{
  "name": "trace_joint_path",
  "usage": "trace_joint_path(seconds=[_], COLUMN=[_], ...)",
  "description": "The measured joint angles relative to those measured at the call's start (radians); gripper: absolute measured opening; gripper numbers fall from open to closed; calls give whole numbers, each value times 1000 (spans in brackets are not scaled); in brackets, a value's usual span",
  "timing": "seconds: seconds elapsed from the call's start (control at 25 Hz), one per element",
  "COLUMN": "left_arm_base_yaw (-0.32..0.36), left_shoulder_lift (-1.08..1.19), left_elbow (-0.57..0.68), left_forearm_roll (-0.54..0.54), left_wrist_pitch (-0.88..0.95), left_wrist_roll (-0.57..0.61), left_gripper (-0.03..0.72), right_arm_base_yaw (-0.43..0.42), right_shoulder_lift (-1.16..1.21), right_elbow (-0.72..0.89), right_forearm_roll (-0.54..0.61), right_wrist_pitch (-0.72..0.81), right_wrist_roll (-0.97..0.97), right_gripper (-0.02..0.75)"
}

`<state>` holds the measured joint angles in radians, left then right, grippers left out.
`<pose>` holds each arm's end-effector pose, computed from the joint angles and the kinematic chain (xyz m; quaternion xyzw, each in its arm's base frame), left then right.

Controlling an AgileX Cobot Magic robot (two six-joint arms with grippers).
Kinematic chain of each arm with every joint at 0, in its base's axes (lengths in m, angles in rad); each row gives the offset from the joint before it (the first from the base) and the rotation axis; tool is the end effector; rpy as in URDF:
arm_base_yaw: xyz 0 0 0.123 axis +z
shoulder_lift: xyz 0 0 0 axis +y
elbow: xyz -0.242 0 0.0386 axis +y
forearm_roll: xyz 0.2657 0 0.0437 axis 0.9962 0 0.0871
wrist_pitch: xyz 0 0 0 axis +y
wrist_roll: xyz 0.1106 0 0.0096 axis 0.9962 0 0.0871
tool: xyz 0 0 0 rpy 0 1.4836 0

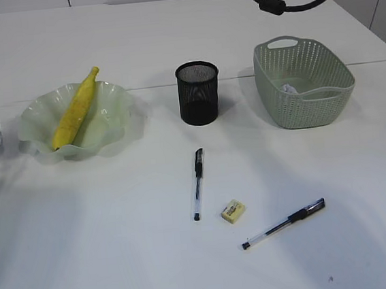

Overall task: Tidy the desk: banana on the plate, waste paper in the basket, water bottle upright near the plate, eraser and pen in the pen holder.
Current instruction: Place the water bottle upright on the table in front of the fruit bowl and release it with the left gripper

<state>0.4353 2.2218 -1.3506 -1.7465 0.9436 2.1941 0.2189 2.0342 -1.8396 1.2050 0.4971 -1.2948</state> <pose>0.4355 0.1049 0.0821 0.1764 0.7912 -0.1964 0.5516 0.4839 0.1584 0.2844 -0.2716 0.7471 0.2081 0.5699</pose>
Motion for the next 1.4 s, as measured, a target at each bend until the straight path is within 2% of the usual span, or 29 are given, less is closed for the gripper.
trace_joint_path(seconds=[0.52,0.72,0.92,1.08,1.4], left_arm_base_yaw=[0,0,0,0,0], left_shoulder_lift=[32,56,89,124,138], left_elbow=[0,0,-2,-12,-15], left_forearm_roll=[-1,-5,-5,-13,-34], left_wrist_pitch=[20,85,133,173,180], left_wrist_roll=[10,156,239,285,298], left_gripper=[379,379,379,379,379], right_arm_base_yaw=[0,0,0,0,0], right_shoulder_lift=[0,0,0,0,0], right_elbow=[0,0,0,0,0], right_forearm_roll=[-2,-2,-2,-2,-2], right_wrist_pitch=[0,0,-2,-2,-2], right_wrist_roll=[0,-7,-19,-21,-22], right_gripper=[234,234,234,234,234])
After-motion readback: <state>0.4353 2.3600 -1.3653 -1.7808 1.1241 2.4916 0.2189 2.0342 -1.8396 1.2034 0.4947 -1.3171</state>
